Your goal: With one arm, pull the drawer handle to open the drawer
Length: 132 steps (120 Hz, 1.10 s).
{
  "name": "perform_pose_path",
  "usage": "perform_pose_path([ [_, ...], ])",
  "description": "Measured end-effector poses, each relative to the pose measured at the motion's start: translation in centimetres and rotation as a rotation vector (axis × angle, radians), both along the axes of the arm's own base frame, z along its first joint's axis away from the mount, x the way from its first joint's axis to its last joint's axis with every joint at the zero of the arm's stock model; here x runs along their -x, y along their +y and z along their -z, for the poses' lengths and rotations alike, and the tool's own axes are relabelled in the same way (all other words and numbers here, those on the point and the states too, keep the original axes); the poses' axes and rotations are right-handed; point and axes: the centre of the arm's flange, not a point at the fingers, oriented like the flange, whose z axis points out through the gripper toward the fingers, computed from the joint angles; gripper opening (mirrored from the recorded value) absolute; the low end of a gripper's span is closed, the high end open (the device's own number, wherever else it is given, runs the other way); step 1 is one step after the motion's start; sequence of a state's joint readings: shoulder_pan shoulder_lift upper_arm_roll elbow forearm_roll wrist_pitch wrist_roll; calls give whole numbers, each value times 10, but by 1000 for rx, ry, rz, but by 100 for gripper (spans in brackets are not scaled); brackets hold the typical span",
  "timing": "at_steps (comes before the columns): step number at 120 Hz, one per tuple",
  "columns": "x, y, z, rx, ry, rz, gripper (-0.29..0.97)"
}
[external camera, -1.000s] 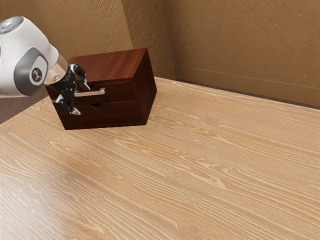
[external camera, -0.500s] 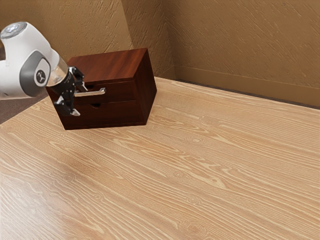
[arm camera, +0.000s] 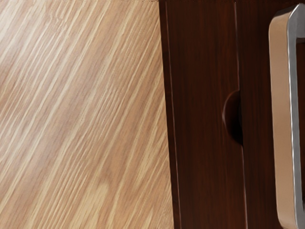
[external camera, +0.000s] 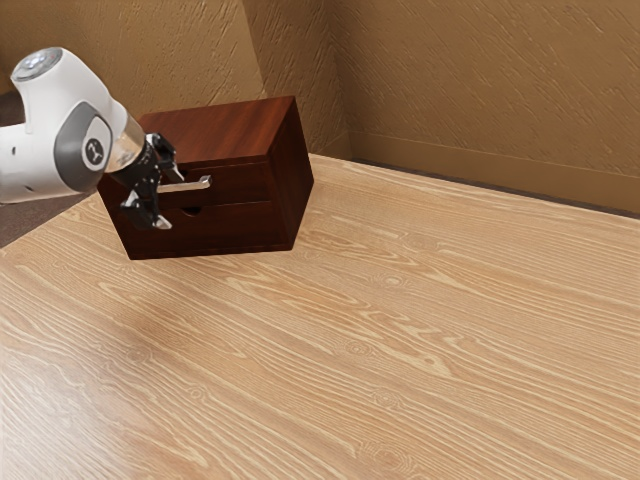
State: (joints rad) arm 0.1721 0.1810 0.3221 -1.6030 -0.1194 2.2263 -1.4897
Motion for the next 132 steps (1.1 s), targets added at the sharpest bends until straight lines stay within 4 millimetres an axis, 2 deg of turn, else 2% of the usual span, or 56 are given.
perform_pose_path([
  [30,-6,15,-9,-8,-29,-19,68],
  [49,-16,22,-6,-13,-33,-23,68],
  [70,-19,30,-4,-19,-35,-31,66],
  [80,-22,33,-3,-28,-41,-34,60],
  [107,-28,42,3,-49,-53,-40,35],
  [132,-35,44,14,-59,-54,-39,25],
])
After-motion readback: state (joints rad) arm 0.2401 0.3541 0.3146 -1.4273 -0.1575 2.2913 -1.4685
